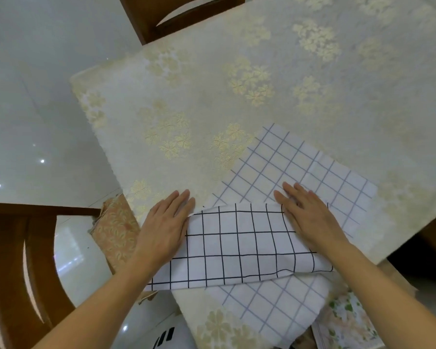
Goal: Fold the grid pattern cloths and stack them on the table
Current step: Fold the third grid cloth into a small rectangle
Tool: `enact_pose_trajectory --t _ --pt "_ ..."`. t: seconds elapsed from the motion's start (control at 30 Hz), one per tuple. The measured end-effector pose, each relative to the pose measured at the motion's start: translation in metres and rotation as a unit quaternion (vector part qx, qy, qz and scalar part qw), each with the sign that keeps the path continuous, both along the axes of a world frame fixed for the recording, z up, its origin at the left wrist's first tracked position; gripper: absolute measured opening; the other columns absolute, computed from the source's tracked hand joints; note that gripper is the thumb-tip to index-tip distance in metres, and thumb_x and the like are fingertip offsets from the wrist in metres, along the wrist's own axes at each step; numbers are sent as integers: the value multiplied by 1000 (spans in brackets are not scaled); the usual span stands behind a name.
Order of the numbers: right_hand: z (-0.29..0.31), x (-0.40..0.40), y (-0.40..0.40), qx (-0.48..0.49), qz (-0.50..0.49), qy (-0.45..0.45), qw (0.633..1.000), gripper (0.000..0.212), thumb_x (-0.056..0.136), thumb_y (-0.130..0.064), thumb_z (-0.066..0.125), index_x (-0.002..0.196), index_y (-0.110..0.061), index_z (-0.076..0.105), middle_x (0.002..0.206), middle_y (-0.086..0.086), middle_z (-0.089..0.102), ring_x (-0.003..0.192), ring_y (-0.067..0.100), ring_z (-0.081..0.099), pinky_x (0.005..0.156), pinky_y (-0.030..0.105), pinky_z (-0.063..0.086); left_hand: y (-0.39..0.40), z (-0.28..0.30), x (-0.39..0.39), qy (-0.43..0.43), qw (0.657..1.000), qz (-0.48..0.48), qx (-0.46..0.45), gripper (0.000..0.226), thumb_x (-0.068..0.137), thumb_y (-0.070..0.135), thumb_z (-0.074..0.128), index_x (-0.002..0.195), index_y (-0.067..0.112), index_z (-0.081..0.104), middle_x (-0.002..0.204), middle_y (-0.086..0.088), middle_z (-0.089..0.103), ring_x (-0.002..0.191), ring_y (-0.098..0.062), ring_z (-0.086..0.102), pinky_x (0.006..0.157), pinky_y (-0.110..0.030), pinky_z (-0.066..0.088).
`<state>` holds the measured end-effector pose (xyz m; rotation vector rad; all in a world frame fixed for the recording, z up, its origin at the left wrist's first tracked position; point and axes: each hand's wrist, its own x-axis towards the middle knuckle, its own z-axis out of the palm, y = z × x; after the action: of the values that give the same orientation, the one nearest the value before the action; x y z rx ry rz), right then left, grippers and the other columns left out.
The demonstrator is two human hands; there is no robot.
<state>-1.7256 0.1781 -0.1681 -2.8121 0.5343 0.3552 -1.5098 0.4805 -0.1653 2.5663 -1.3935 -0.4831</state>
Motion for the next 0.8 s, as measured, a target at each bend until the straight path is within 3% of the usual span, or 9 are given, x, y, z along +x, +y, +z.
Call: enact_pose_trajectory --t 0.13,0.33,0.47,0.6,0.8 --pt "-10 1 -8 -21 0 -45 999 50 106 -35 26 154 -23 35 161 6 30 150 27 23 120 51 25 -1 -9 8 -30 999 0 -17 48 105 34 29 145 18 47 154 -5 42 143 -27 37 109 -48 39" --pt "-7 2 -10 -25 -16 -52 998 53 106 -37 25 155 -19 30 162 7 29 151 26 22 122 49 21 -12 7 6 -85 993 75 -12 48 100 30 39 146 15 45 154 -7 41 144 -26 36 118 -51 24" --pt "10 -13 13 -6 -52 -99 994 55 105 -40 30 154 -16 34 162 7 28 150 26 22 122 49 20 -6 27 -44 -73 993 60 -63 49 99 30 40 144 12 47 156 -9 38 144 -28 35 117 -54 27" --pt "5 -33 33 15 -54 -54 997 62 103 -52 20 158 -25 20 166 1 15 154 19 5 124 45 12 4 9 -100 -36 999 32 6 57 102 44 29 155 21 29 164 -6 19 151 -24 19 118 -53 24" --pt "-20 -48 22 -4 -48 -1 999 69 100 -63 11 159 -27 1 167 -3 -8 152 15 -15 124 40 -3 4 -20 -106 -54 997 35 49 63 103 53 19 159 24 11 167 -4 3 153 -22 3 120 -53 16"
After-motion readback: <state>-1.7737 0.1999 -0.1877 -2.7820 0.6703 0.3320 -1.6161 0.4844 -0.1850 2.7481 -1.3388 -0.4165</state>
